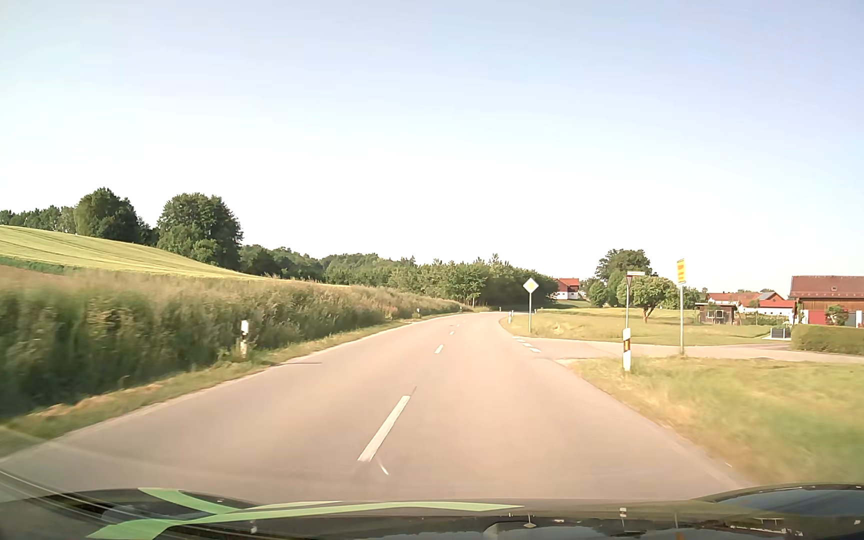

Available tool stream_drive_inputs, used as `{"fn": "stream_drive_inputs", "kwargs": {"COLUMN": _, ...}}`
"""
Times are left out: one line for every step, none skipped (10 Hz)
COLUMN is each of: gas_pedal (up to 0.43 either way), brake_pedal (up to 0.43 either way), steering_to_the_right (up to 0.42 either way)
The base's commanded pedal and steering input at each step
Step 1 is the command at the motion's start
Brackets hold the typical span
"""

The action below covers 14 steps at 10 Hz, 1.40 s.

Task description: Follow the waypoints while adhering to traffic rules and regulations

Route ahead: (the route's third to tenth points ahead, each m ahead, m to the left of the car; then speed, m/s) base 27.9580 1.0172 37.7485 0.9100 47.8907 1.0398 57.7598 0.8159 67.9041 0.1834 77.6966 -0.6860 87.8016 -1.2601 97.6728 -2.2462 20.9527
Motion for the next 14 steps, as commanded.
{"fn": "stream_drive_inputs", "kwargs": {"gas_pedal": 0.008, "brake_pedal": 0.0, "steering_to_the_right": 0.004}}
{"fn": "stream_drive_inputs", "kwargs": {"gas_pedal": 0.039, "brake_pedal": 0.0, "steering_to_the_right": 0.004}}
{"fn": "stream_drive_inputs", "kwargs": {"gas_pedal": 0.067, "brake_pedal": 0.0, "steering_to_the_right": 0.004}}
{"fn": "stream_drive_inputs", "kwargs": {"gas_pedal": 0.079, "brake_pedal": 0.0, "steering_to_the_right": 0.004}}
{"fn": "stream_drive_inputs", "kwargs": {"gas_pedal": 0.079, "brake_pedal": 0.0, "steering_to_the_right": 0.004}}
{"fn": "stream_drive_inputs", "kwargs": {"gas_pedal": 0.087, "brake_pedal": 0.0, "steering_to_the_right": 0.004}}
{"fn": "stream_drive_inputs", "kwargs": {"gas_pedal": 0.098, "brake_pedal": 0.0, "steering_to_the_right": 0.004}}
{"fn": "stream_drive_inputs", "kwargs": {"gas_pedal": 0.13, "brake_pedal": 0.0, "steering_to_the_right": 0.004}}
{"fn": "stream_drive_inputs", "kwargs": {"gas_pedal": 0.138, "brake_pedal": 0.0, "steering_to_the_right": 0.004}}
{"fn": "stream_drive_inputs", "kwargs": {"gas_pedal": 0.157, "brake_pedal": 0.0, "steering_to_the_right": 0.004}}
{"fn": "stream_drive_inputs", "kwargs": {"gas_pedal": 0.169, "brake_pedal": 0.0, "steering_to_the_right": 0.004}}
{"fn": "stream_drive_inputs", "kwargs": {"gas_pedal": 0.177, "brake_pedal": 0.0, "steering_to_the_right": 0.004}}
{"fn": "stream_drive_inputs", "kwargs": {"gas_pedal": 0.177, "brake_pedal": 0.0, "steering_to_the_right": 0.004}}
{"fn": "stream_drive_inputs", "kwargs": {"gas_pedal": 0.177, "brake_pedal": 0.0, "steering_to_the_right": 0.004}}
